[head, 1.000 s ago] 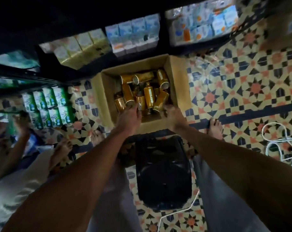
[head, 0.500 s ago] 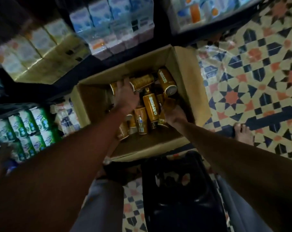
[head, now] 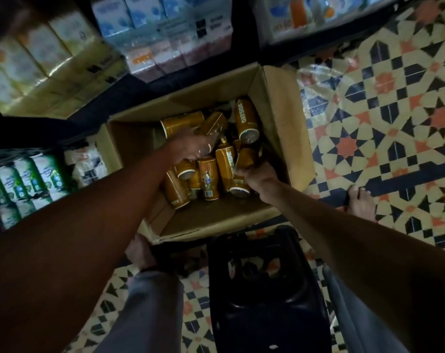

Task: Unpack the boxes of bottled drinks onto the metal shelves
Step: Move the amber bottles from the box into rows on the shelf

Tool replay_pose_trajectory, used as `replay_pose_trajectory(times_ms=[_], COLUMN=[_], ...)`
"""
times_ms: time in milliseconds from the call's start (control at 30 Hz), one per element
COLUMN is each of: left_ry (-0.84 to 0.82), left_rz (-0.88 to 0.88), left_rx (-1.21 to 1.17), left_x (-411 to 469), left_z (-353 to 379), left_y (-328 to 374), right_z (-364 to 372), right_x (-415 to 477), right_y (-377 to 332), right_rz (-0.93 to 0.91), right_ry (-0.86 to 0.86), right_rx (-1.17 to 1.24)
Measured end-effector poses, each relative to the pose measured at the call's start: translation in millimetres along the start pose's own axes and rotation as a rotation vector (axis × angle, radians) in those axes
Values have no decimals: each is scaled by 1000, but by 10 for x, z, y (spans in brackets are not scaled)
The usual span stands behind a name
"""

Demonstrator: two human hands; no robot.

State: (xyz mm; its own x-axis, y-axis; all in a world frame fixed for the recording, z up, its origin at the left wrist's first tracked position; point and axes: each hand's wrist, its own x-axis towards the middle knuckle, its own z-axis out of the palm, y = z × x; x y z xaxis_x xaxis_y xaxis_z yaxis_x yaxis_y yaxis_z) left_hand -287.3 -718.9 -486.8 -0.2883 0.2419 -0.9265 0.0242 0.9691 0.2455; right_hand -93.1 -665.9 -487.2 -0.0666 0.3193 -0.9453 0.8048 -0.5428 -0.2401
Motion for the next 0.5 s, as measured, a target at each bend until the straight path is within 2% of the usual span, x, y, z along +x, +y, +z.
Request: replay_pose_trajectory(times_ms=[67,133,333,500], left_ry=[-206,-300,-377,-409], left_rz=[-56,-75,-91,-65], left_rx=[-251,-366,-599,-544], left_x=[-213,-412,-930,-1313], left_z=[-31,-12,115,60], left_y=[-107,-203,-314,-383], right_z=[8,7,-58,-235], right_x=[-100,-193,-552,-1039], right_y=[-12,-39,-176,-117], right_rz=[28,31,-19,-110], right_ry=[-31,-51,-120,-278], right_rx=[28,88,163,204])
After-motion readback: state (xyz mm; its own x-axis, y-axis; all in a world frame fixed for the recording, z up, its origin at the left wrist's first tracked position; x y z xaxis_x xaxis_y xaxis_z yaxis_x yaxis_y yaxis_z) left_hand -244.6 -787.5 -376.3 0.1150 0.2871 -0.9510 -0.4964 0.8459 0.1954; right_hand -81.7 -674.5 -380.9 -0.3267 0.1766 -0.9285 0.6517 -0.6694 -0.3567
